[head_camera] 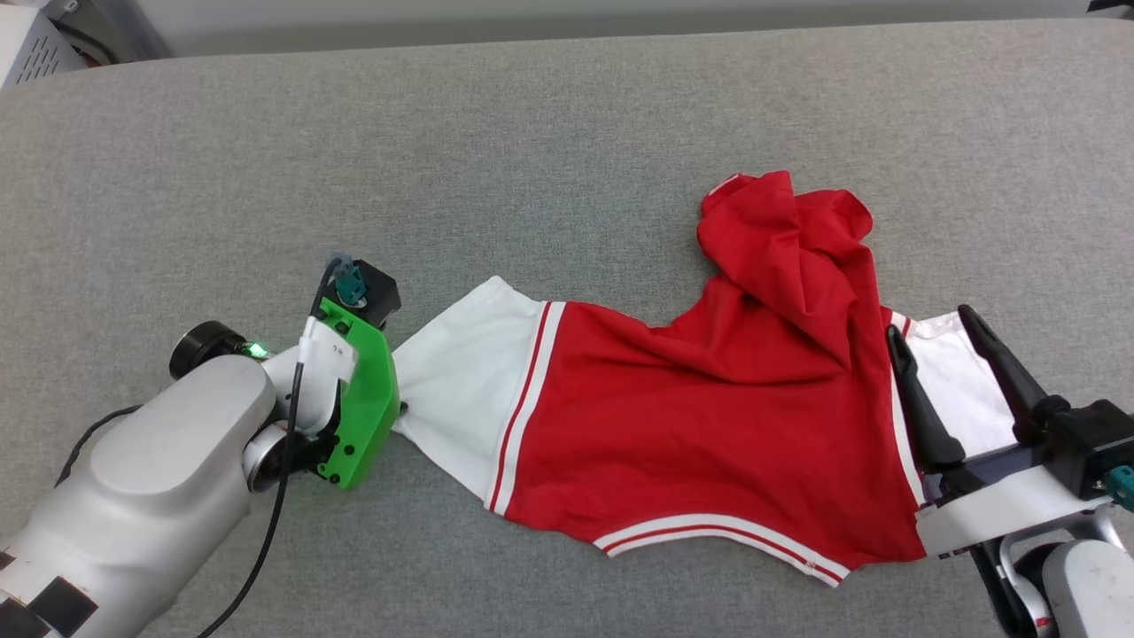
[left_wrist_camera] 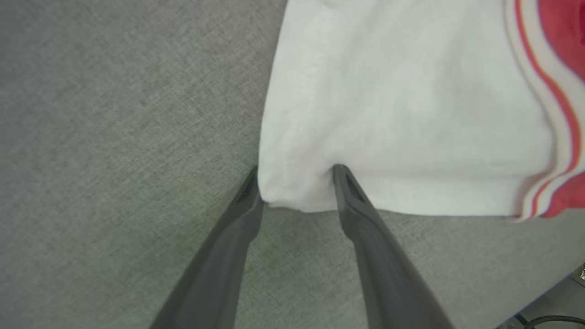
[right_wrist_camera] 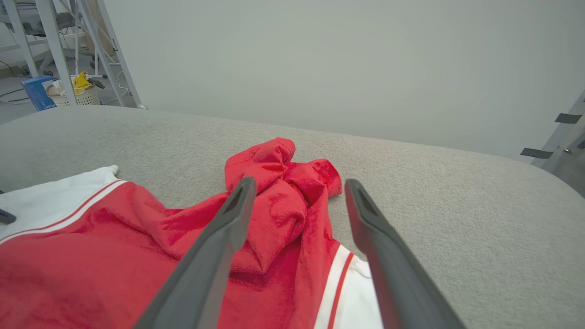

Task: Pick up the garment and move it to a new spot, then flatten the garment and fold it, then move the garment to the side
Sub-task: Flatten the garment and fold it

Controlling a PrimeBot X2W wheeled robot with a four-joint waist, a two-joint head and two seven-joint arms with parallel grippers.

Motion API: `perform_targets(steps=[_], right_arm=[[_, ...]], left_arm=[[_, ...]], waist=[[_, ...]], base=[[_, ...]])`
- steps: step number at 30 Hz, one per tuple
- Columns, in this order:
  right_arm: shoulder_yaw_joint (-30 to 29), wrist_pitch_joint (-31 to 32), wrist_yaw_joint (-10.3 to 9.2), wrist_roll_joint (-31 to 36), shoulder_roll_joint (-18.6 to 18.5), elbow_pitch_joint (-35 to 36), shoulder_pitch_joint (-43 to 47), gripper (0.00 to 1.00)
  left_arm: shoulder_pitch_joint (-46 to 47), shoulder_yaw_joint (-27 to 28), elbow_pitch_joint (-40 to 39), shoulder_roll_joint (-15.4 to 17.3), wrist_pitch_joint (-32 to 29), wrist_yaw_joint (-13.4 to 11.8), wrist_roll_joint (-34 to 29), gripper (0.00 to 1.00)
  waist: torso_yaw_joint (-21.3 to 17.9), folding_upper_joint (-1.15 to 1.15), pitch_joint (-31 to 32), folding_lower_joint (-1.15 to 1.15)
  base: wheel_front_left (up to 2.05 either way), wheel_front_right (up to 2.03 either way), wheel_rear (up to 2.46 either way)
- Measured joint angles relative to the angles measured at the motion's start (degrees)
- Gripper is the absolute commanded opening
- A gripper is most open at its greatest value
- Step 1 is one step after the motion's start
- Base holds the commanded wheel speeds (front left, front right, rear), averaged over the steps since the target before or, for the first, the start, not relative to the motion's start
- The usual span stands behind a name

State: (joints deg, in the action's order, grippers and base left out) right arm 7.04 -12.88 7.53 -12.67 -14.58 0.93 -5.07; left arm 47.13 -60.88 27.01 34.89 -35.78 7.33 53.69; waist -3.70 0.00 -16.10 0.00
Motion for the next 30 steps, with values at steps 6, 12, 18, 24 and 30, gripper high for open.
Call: perform_targets(steps=[6,12,18,24,30], right_arm=[[-1.5,1.0,0.0,0.3,-4.4,1.5,-2.1,1.0],[-3.0,12.5,0.0,-5.6,-14.7,3.5,-4.2,1.0],[1.6,34.9,0.0,-19.2,-26.5,4.3,-4.6,1.0],[3.9,53.7,0.0,-29.2,-34.0,2.8,-4.9,1.0],[6.6,62.1,0.0,-31.5,-35.0,-2.8,-6.3,1.0]], left_arm=[[0.0,-1.8,-0.3,1.5,7.6,0.0,0.0,0.0],[-1.4,-0.7,-4.0,4.4,15.3,-0.1,-0.3,0.0],[-4.5,0.3,-9.1,6.5,19.2,-2.2,-0.3,0.0],[-5.5,0.5,-13.5,8.2,20.2,-4.3,-0.8,0.0],[-5.9,0.4,-16.1,8.3,20.4,-5.1,-1.4,0.0]], waist=[[0.1,0.0,1.4,0.0],[0.8,0.0,3.2,0.0],[2.0,0.0,4.7,0.0],[3.3,0.0,4.9,0.0],[4.3,0.0,4.0,0.0]], base=[[0.0,0.0,0.0],[0.0,0.0,0.0],[0.0,0.0,0.0],[0.0,0.0,0.0],[0.0,0.0,0.0]])
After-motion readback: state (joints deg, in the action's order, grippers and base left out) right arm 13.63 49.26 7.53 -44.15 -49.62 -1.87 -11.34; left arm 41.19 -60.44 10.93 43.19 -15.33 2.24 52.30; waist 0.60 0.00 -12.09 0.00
